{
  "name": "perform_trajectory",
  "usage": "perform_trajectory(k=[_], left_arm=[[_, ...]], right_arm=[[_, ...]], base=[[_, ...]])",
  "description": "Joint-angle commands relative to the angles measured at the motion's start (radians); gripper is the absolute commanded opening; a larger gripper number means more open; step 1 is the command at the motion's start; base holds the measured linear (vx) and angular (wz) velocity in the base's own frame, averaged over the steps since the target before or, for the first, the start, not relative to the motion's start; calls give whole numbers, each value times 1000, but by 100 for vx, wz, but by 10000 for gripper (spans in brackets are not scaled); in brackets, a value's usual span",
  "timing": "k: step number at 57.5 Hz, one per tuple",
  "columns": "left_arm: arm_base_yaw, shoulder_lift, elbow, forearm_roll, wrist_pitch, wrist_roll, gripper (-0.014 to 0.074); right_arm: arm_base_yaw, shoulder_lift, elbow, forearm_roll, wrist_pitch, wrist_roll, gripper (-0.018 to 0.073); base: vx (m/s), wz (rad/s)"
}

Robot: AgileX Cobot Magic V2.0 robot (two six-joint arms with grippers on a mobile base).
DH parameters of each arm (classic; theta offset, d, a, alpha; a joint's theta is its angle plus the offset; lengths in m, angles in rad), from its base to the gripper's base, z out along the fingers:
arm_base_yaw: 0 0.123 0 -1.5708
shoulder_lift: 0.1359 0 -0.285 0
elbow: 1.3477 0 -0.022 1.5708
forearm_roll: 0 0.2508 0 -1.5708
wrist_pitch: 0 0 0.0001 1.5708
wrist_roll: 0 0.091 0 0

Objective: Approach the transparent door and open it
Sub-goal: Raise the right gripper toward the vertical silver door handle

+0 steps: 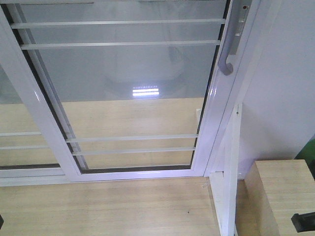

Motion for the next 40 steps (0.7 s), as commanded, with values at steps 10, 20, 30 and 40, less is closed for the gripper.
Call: perform_trajectory(k=[10,20,30,40], left_arm=[[-2,-14,10,-4,-74,-5,-6],[-2,-15,10,-4,-71,-5,-6],[-2,-14,10,-4,-69,-5,-6],[-2,-14,10,-4,-69,-5,-6]], right_arm=[[-4,-13,4,2,-88,0,-4],[-2,2,4,2,-90,0,-4],[2,2,4,2,-81,0,-4],[2,2,4,2,-82,0,-4]], base=[[11,-6],[5,3],[0,0],[0,0]])
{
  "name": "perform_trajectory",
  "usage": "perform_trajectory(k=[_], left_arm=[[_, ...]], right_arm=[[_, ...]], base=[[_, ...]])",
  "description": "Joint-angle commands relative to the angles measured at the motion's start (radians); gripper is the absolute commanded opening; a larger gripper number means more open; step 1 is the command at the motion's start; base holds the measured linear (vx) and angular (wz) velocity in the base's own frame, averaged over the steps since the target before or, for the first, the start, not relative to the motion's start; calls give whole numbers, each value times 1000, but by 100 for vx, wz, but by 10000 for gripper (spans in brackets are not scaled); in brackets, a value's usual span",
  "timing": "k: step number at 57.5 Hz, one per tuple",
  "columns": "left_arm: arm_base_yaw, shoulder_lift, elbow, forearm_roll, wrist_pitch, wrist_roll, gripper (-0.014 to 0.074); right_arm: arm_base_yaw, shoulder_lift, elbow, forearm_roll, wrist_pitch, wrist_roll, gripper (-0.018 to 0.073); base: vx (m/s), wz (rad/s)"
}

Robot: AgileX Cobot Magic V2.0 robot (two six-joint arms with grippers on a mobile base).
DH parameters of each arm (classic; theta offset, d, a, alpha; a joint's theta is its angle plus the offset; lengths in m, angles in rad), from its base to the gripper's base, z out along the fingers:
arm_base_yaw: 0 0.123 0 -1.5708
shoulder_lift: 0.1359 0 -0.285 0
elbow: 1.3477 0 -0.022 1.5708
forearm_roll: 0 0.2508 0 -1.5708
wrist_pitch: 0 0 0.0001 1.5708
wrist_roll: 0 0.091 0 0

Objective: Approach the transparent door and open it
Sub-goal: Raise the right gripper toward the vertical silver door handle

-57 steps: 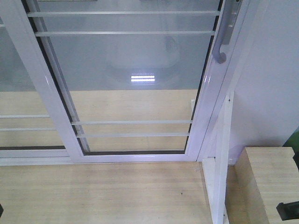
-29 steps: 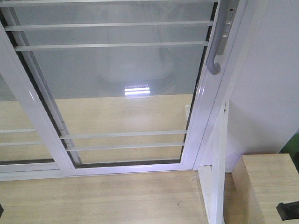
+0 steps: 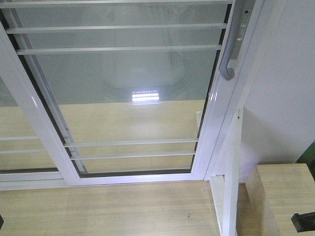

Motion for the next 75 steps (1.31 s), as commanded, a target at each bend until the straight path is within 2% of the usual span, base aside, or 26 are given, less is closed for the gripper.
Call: perform_trajectory(k=[1,31,37,48,57,66,75], left_arm=[[-2,-14,9,-3,-70,-5,-6],[-2,-14,9,4,-74,-4,-6],[-2,-14,9,4,-112,-4,-6],[-2,-14,9,4,-258,-5,-6],[-2,-14,9,4,-277,-5,-6],[-2,-14,9,4,-276,-4,-6],[-2,-14,6,-12,-351,-9,-6]], right_arm=[[2,2,3,1,-82,0,-4],[2,2,3,1,-81,0,-4],[2,2,3,-11,-89,-21,-4],[2,2,3,-11,-96,-23,-4],[2,2,3,-11,-96,-19,-4],[2,2,3,-10,-150,-19,-4],[2,2,3,1,-319,-10,-4]], base=[[0,-1],[0,0],[0,0],[0,0],[0,0],[0,0],[0,0]])
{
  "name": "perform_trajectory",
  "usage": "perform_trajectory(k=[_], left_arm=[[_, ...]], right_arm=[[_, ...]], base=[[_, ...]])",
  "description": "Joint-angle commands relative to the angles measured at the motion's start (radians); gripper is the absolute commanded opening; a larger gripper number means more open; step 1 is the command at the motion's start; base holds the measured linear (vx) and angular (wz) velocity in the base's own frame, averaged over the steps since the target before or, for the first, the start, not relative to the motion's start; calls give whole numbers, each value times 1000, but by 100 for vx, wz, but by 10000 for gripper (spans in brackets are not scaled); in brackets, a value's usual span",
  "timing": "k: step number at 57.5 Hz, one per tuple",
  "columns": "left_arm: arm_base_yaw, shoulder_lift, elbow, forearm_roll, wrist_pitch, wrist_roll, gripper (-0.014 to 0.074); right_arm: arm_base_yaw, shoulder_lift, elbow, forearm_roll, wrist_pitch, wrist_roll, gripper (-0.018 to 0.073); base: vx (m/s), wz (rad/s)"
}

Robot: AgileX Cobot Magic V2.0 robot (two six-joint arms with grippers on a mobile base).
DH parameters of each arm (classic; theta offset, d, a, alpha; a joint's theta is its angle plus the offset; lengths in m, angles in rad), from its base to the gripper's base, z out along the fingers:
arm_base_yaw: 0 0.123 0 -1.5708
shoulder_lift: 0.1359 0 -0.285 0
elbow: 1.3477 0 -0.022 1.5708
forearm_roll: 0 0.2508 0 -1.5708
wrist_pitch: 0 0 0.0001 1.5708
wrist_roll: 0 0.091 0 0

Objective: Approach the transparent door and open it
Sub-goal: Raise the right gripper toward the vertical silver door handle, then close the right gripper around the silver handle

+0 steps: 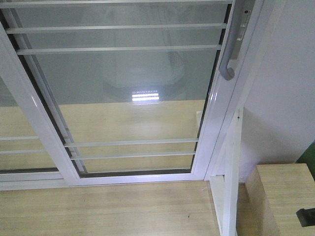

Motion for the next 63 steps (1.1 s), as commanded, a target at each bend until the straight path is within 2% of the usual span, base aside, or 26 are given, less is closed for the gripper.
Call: perform_trajectory(k=[1,6,9,17,21,30,40,52,63], left_arm=[[-2,-14,6,-22,-150,-9,-6],[-2,-14,6,-57,-229,-9,-6],[-2,-13,4,-83,-277,-9,-6],[-2,44,-48,-169,-317,-8,-6],[-2,117,-107,-175,-318,-4,-6],[-2,380,-280,-159,-364,-4,-6],[-2,723,-491,-159,-458,8,-6],[-2,1107,-721,-159,-569,11,-6],[-2,1313,-825,-159,-595,0,-6]], right_arm=[[1,2,3,12,-208,8,-4],[1,2,-1,56,-295,55,-4],[1,6,-20,94,-297,68,-4],[1,87,-107,112,-228,-21,-4],[1,180,-180,116,-175,-38,-4],[1,495,-379,103,-152,-40,-4],[1,868,-625,13,-175,-39,-4],[1,1233,-859,8,-312,-32,-4],[6,1455,-962,8,-462,-27,-4]], base=[[0,0],[0,0],[0,0],[0,0],[0,0],[0,0],[0,0],[0,0],[0,0]])
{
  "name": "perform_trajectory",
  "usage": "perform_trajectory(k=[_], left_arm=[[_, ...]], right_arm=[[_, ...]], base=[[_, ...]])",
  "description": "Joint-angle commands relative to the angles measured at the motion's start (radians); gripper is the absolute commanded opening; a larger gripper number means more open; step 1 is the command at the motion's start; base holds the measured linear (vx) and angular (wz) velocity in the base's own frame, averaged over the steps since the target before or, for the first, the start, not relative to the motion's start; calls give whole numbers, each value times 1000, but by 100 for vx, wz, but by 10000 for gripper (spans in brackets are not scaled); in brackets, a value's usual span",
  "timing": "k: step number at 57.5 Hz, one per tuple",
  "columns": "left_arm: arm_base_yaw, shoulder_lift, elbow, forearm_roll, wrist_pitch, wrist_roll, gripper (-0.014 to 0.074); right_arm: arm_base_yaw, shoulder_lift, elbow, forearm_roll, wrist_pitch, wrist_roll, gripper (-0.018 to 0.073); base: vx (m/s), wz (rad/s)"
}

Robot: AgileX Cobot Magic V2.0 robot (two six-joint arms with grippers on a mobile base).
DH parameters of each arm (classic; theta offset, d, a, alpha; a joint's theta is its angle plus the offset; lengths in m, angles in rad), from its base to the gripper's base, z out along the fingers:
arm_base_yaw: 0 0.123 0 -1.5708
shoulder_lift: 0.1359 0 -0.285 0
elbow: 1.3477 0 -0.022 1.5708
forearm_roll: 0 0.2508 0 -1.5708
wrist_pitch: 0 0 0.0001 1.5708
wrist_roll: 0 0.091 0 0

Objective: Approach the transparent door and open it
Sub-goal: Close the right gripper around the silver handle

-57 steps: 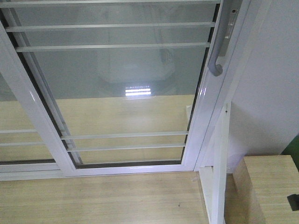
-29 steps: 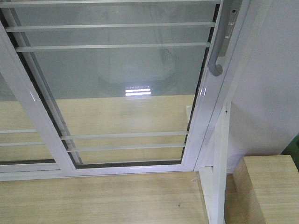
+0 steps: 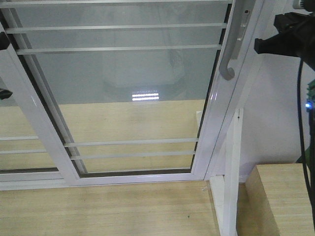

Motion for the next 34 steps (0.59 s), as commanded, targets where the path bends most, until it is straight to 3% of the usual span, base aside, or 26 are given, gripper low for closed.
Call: perform_trajectory(k=[1,14,25,34], left_arm=[[-2,54,-62,-4,-100,-9,-6],[-2,157,-68,32,-203,-7,8],[-2,172,-68,150,-221,-15,64],[-2,172,-68,172,-218,-22,156]], right_arm=[[5,61,-65,-11,-170,-2,-4],[5,184,-65,-11,-425,1,-3],[5,188,-65,-19,-434,53,4],[5,188,-65,-115,-386,103,57]], base=[[0,0],[0,0],[0,0],[0,0]])
